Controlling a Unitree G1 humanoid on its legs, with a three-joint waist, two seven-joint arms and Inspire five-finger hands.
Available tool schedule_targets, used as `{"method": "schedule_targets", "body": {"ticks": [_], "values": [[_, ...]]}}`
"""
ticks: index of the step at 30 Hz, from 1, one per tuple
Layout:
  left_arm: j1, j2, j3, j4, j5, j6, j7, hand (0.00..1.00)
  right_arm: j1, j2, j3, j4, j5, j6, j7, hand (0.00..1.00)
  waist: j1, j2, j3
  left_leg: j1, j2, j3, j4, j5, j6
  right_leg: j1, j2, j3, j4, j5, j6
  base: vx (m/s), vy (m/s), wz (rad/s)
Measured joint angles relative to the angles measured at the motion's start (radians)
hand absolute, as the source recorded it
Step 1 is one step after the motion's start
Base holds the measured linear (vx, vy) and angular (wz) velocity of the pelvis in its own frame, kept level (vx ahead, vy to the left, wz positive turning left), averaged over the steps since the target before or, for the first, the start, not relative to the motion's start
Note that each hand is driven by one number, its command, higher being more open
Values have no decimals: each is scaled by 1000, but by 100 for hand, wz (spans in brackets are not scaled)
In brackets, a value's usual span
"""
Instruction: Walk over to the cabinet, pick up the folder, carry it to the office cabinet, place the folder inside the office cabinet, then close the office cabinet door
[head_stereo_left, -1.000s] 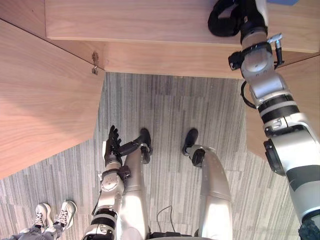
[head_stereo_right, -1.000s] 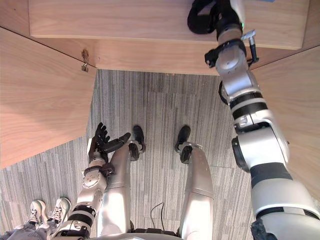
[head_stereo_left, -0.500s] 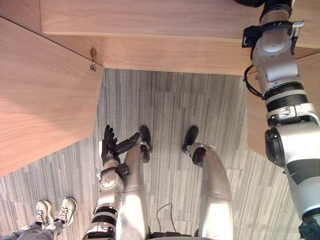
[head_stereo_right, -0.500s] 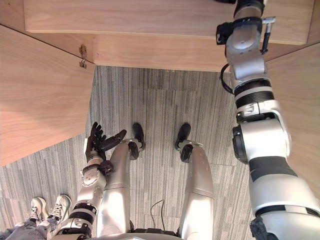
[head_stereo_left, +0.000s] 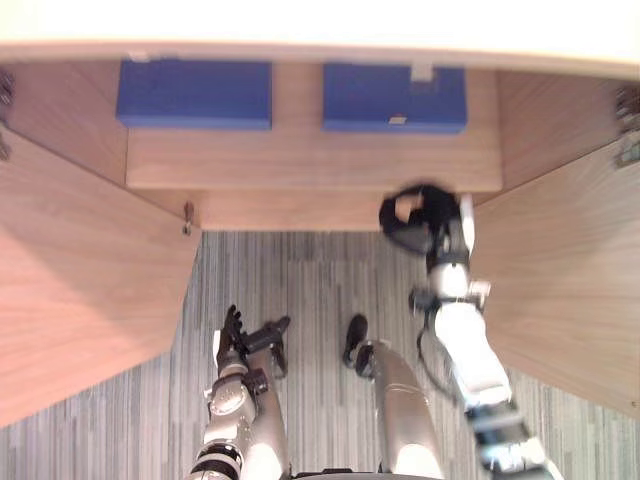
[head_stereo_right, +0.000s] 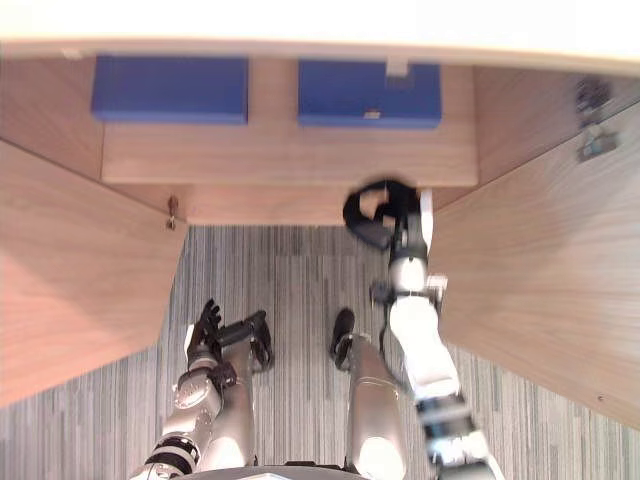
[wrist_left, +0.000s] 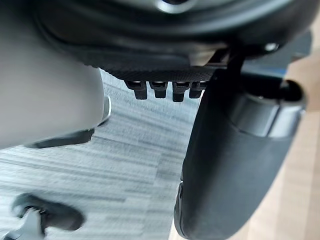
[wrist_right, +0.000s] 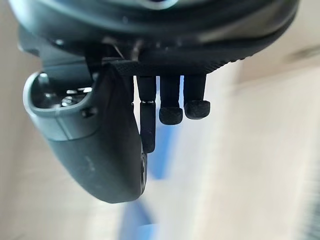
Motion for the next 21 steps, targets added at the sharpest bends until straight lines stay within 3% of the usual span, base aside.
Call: {"method": "schedule_targets", "body": {"ticks": [3, 4, 7, 11, 17, 21], "values": [[46, 11, -14, 44, 19, 17, -5, 100, 80, 59, -76, 208, -7, 5, 8, 0, -27, 3, -64, 119, -18, 39, -103, 20, 0, 111, 14, 25, -125, 45, 15, 213, 71, -33], [69, 15, -14, 48, 35, 20, -5, 100, 95, 72, -138, 327, -6, 9, 10, 100, -29, 4, -86, 189, -31, 71, -161, 31, 0, 169, 19, 46, -190, 71, 24, 166, 74, -40], [91, 27, -11, 70, 50, 23, -9, 100, 109, 71, -248, 517, 5, 10, 10, 100, -34, 18, -128, 295, -53, 122, -270, 57, 0, 253, 24, 86, -302, 119, 37, 136, 64, -40], [119, 48, -10, 77, 82, 25, -22, 100, 132, 63, -355, 645, 71, 13, 18, 100, -51, 42, -180, 407, -78, 195, -372, 76, -2, 323, 28, 150, -388, 162, 48, 70, 54, -49], [125, 52, -11, 103, 122, 27, -47, 100, 147, 61, -503, 643, 181, 16, 22, 100, -76, 44, -213, 489, -102, 275, -414, 76, -2, 365, 37, 236, -439, 202, 56, -44, 26, -43], [157, 57, -11, 108, 134, 40, -63, 100, 164, 30, -612, 496, 224, 16, 18, 100, -101, 44, -217, 506, -116, 315, -427, 70, -9, 352, 35, 291, -445, 218, 60, -119, 4, -35]]}}
